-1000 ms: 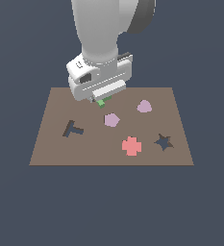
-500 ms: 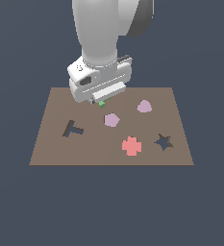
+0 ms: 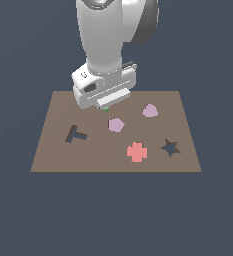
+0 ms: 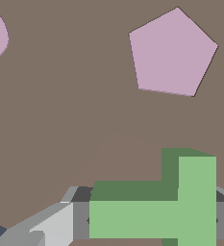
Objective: Insert a designated object into the corresponding slot on a board.
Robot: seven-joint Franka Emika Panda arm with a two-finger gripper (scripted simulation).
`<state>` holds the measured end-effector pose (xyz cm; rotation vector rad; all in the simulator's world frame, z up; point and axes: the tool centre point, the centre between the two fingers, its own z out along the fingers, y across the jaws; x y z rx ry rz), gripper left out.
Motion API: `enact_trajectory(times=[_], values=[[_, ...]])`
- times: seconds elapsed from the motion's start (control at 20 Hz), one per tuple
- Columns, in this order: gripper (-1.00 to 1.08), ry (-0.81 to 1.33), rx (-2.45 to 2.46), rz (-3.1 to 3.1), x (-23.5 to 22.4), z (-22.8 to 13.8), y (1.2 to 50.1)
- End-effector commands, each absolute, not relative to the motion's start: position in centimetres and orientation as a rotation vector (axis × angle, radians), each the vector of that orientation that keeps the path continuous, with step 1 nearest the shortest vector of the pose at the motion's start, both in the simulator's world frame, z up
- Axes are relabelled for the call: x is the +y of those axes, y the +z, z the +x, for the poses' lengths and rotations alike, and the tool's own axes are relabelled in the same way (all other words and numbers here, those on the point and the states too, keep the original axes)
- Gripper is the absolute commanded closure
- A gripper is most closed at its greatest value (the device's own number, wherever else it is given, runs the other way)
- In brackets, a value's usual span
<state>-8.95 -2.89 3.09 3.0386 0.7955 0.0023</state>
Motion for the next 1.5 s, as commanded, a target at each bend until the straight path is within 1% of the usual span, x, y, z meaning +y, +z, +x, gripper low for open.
enact_trajectory(times=[0.0,0.55,0.8,1.1,1.45], values=[[1.08,0.000,0.796,3.039,-2.9,-9.0,3.0],[1.08,0.000,0.794,3.040,-2.9,-9.0,3.3],[1.08,0.000,0.744,3.052,-3.1,-8.3,3.4],[1.08,0.000,0.587,3.087,-3.7,-6.3,3.5],[1.08,0.000,0.267,3.131,-5.7,-2.5,3.7]])
